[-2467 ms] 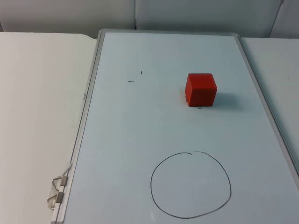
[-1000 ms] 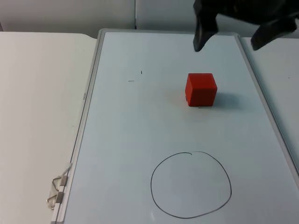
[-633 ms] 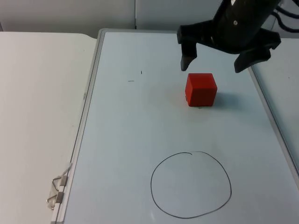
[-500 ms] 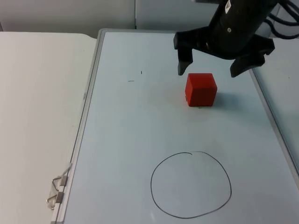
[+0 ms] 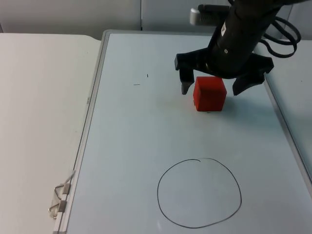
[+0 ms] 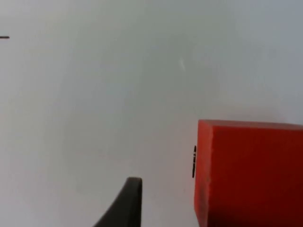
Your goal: Pick up one cube with the left hand and another cube with the right hand. First place the cube in the right hand at the target position, then stack the cube in the left hand on top.
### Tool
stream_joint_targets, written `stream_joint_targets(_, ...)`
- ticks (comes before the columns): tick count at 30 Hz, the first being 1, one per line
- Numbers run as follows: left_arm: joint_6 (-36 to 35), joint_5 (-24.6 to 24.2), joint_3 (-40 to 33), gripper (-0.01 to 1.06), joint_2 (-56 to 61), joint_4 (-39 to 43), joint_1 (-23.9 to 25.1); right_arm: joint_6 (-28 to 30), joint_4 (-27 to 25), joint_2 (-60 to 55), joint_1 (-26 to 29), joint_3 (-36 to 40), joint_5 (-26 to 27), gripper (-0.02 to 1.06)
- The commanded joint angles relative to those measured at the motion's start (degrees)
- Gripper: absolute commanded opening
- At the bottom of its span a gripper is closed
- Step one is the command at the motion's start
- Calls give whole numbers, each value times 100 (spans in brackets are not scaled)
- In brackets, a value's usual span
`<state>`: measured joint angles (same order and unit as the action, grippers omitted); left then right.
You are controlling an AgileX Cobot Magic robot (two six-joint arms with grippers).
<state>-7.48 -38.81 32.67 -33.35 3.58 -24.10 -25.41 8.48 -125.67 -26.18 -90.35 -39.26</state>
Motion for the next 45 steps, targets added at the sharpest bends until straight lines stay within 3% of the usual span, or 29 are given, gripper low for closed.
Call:
stream_joint_targets(1, -18, 123, -23, 23, 26, -1, -32, -49, 47, -70, -23, -55, 38, 95)
stream_joint_targets(6, -18, 137, -23, 23, 26, -1, -32, -374, 348, -113, -23, -55, 87, 67)
stream_joint_targets(7, -18, 137, -23, 23, 26, -1, -32, -374, 348, -113, -23, -55, 87, 67)
stream_joint_targets(10, -18, 157, -23, 23, 26, -1, -32, -691, 824, -113, -23, -55, 20, 47)
stream_joint_targets(11, -18, 157, -23, 23, 26, -1, -32, -691, 824, -113, -23, -55, 20, 47)
stream_joint_targets(16, -18, 157, -23, 23, 26, 22, -32, -679, 970, 28, -23, -61, -197, 0)
stream_joint_targets(18, -18, 157, -23, 23, 26, 22, -32, -550, 936, 107, -23, -61, -206, 0)
stream_joint_targets(22, -18, 157, -23, 23, 26, 50, -32, 352, 652, 838, -23, -61, -438, 0)
stream_joint_targets(23, -18, 157, -23, 23, 26, 50, -32, 352, 652, 838, -23, -61, -438, 0)
stream_joint_targets(27, -18, 146, -23, 23, 26, 61, -32, 1393, 256, 1927, -23, -61, -810, 0)
stream_joint_targets(28, -18, 146, -23, 23, 26, 61, -32, 1393, 256, 1927, -23, -61, -810, 0)
stream_joint_targets(32, -18, 146, -23, 23, 26, 72, -32, 2081, 19, 2931, -23, -61, -1451, 0)
stream_joint_targets(36, -18, 135, -23, 23, 26, 81, -32, 2413, -143, 3718, -23, -49, -2009, 0)
stream_joint_targets(45, -18, 124, -23, 23, 26, 118, -32, 2716, -746, 5224, -23, 205, -2355, 0)
